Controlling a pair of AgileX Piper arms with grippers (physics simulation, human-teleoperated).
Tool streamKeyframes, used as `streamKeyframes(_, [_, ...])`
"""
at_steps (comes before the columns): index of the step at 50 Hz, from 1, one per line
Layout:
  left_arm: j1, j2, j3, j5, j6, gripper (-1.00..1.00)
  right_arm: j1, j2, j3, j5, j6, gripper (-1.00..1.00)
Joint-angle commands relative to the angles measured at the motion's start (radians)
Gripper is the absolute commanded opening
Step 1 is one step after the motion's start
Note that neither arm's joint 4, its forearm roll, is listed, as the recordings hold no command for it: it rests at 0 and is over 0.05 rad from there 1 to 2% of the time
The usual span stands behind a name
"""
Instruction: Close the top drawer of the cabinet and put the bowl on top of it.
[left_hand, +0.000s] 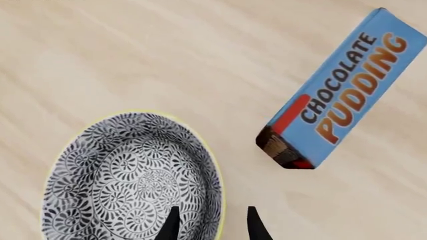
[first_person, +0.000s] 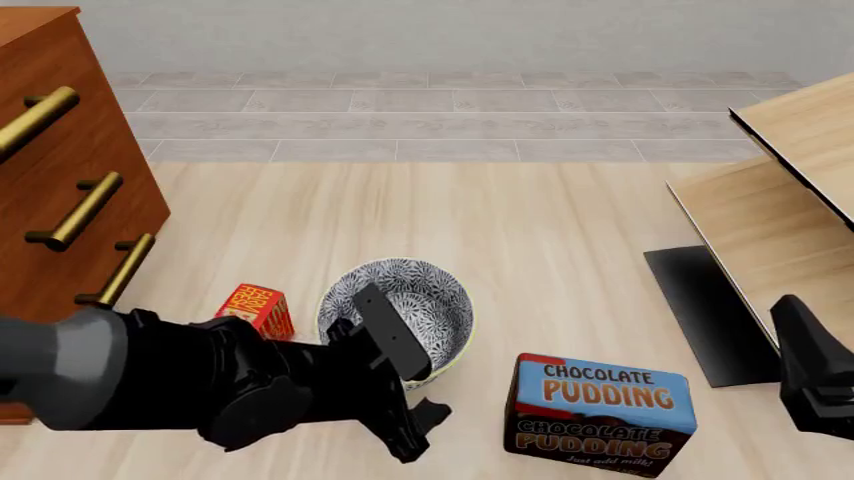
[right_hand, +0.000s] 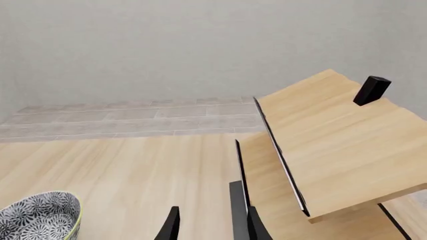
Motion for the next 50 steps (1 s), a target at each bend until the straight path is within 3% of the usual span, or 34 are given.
streamKeyframes(1, [0.015,0.0,0.004,-0.019,0.012,1.0,-0.002,0.001,0.0,-0.001,0.001,1.0])
streamKeyframes(2, [0.008,-0.011,0.008,-0.02,0.004,-1.0,-0.002,0.0,0.0,-0.001,0.001,1.0])
streamKeyframes(28, [0.063,-0.093,-0.022,0.05,0.145,-1.0,-0.003,-0.015,0.0,0.011,0.002,1.0])
streamKeyframes(50, [0.031,-0.217,-0.056,0.138,0.228,-1.0,0.0,-0.016,0.0,0.009,0.007,1.0])
